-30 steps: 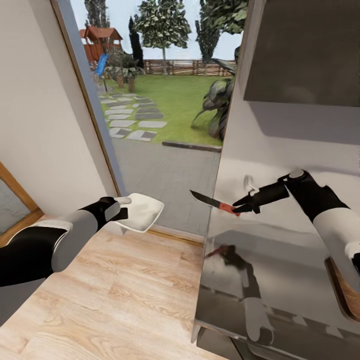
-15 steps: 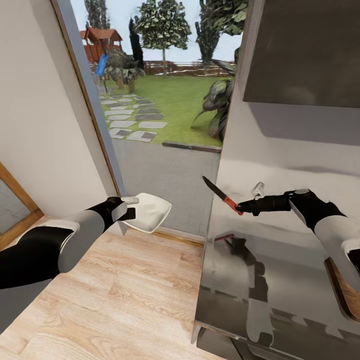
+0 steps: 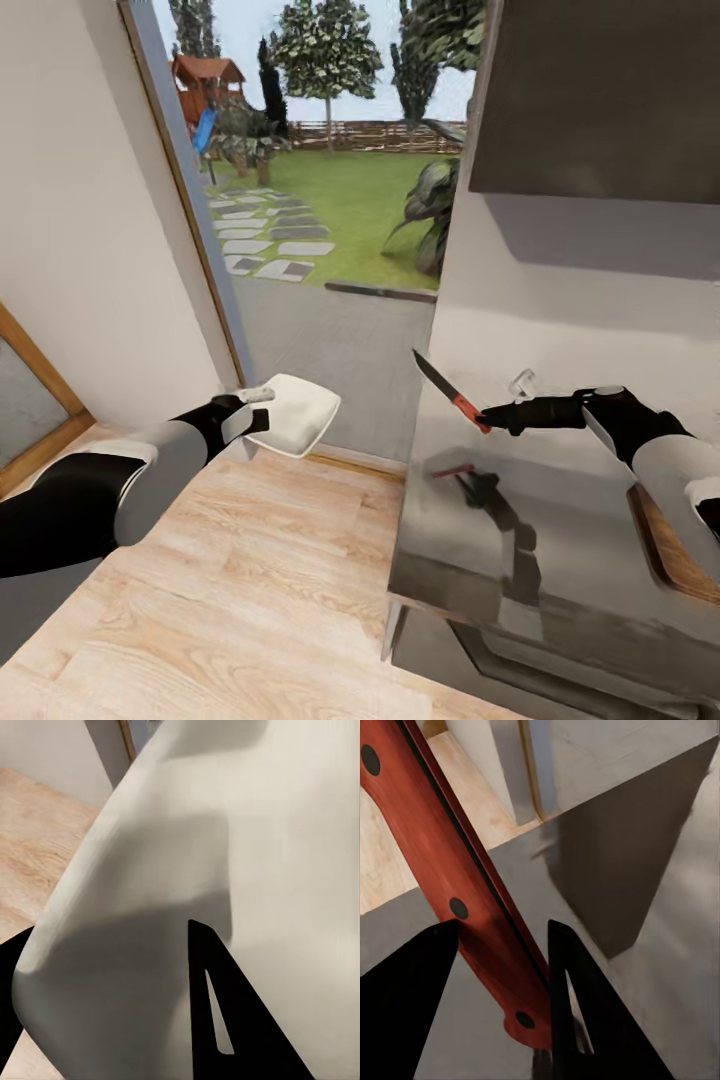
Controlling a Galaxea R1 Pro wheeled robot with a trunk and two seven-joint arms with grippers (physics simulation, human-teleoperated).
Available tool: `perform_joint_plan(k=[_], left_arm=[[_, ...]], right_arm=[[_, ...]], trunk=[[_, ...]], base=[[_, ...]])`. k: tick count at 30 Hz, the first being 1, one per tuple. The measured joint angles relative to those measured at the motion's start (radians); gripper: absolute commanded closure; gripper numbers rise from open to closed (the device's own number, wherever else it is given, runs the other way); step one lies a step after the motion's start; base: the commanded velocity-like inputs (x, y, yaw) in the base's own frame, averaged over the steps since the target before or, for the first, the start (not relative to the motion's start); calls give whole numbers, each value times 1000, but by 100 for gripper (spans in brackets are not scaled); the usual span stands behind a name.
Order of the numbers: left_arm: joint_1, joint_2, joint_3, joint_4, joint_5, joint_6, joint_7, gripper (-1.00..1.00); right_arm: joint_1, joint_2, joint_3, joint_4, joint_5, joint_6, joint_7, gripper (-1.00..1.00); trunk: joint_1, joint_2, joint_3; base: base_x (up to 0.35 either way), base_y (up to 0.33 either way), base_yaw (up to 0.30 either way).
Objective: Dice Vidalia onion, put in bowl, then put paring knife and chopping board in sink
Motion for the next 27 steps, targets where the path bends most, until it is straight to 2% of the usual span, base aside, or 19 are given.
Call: perform_joint_plan(k=[14,17,20,21,27], left_arm=[[1,8,1,0,0,-14,1,100],[1,8,0,0,0,-14,1,100],[1,6,1,0,1,-15,-1,100],[1,-4,9,0,2,-15,-20,100],[1,-14,1,0,0,-14,-113,100]], right_arm=[[1,-2,0,4,0,1,-11,100],[0,-3,-1,4,-1,1,-45,100],[-1,-2,-1,3,-4,1,-125,100],[0,-1,-3,1,-23,1,-187,100],[0,-2,-4,1,-55,1,-233,100]], trunk=[[0,0,0],[0,0,0],[0,0,0],[-1,0,0],[-1,0,0]], base=[[-324,-12,0],[-313,-141,0],[-211,-137,0],[-60,-39,0],[-21,-13,0]])
